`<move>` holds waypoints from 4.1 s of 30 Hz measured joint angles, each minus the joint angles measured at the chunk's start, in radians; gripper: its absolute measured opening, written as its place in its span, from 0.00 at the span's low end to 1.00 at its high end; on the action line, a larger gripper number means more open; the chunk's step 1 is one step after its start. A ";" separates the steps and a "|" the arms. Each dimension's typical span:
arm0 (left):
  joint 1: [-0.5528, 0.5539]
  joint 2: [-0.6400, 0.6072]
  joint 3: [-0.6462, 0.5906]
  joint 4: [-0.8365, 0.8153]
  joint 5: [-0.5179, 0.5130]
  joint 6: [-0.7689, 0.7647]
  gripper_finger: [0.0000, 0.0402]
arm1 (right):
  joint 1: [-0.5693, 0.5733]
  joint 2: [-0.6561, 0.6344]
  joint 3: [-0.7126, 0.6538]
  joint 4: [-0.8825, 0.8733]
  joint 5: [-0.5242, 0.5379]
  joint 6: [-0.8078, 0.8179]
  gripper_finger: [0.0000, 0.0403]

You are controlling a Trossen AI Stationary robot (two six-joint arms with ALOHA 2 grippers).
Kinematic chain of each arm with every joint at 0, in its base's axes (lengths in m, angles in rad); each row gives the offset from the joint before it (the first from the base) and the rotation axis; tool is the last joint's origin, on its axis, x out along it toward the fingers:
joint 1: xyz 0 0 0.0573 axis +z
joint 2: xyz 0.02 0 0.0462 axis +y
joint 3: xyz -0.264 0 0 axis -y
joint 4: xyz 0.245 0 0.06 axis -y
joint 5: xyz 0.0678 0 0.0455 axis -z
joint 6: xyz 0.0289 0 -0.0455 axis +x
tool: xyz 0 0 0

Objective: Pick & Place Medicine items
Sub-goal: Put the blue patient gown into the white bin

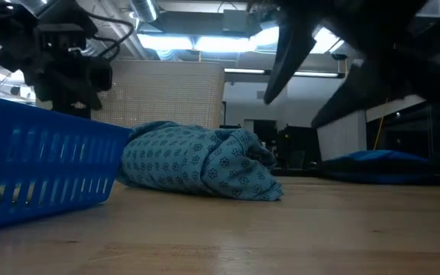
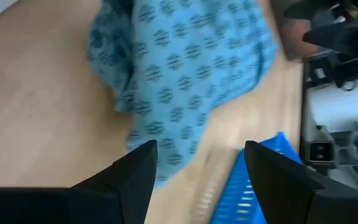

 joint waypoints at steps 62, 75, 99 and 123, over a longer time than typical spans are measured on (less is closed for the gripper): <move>-0.021 0.571 -0.001 0.562 0.012 0.121 0.20 | -0.271 0.082 -0.192 0.791 -0.176 -0.349 0.19; -0.096 0.571 0.016 0.659 0.100 0.125 0.02 | -0.272 0.082 -0.193 0.939 -0.210 -0.485 0.09; -0.244 0.555 0.322 0.632 0.204 0.169 0.01 | -0.269 -0.042 -0.060 0.841 -0.105 -0.788 0.09; -0.310 0.438 0.488 0.356 0.183 0.282 0.01 | -0.284 -0.049 0.186 0.723 -0.101 -1.087 0.09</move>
